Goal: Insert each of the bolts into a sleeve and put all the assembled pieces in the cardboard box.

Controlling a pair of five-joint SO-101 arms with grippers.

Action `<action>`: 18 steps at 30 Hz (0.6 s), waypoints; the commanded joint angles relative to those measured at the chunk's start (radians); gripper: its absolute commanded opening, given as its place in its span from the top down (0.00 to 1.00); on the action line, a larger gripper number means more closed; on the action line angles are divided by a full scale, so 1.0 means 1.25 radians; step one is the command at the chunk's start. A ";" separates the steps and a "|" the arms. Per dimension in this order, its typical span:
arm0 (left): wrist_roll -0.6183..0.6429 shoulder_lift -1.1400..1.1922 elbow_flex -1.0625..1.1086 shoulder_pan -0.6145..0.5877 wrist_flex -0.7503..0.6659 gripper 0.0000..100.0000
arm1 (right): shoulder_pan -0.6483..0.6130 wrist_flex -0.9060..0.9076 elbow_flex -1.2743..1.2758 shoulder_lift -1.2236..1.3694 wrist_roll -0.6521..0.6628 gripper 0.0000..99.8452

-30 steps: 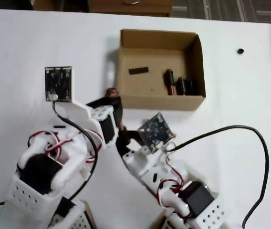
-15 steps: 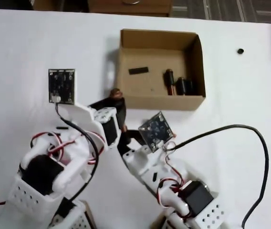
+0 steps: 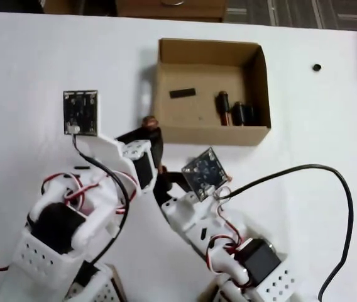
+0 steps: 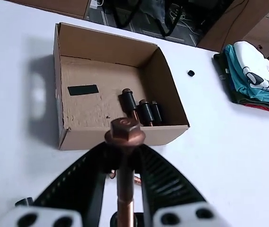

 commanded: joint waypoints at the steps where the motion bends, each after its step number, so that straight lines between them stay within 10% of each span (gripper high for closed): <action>1: 0.001 -0.007 0.002 -0.005 -0.010 0.98 | 0.009 -0.002 -0.028 -0.024 -0.006 0.98; 18: 0.001 -0.011 0.042 0.000 -0.065 0.98 | 0.017 0.009 -0.042 -0.024 -0.010 0.98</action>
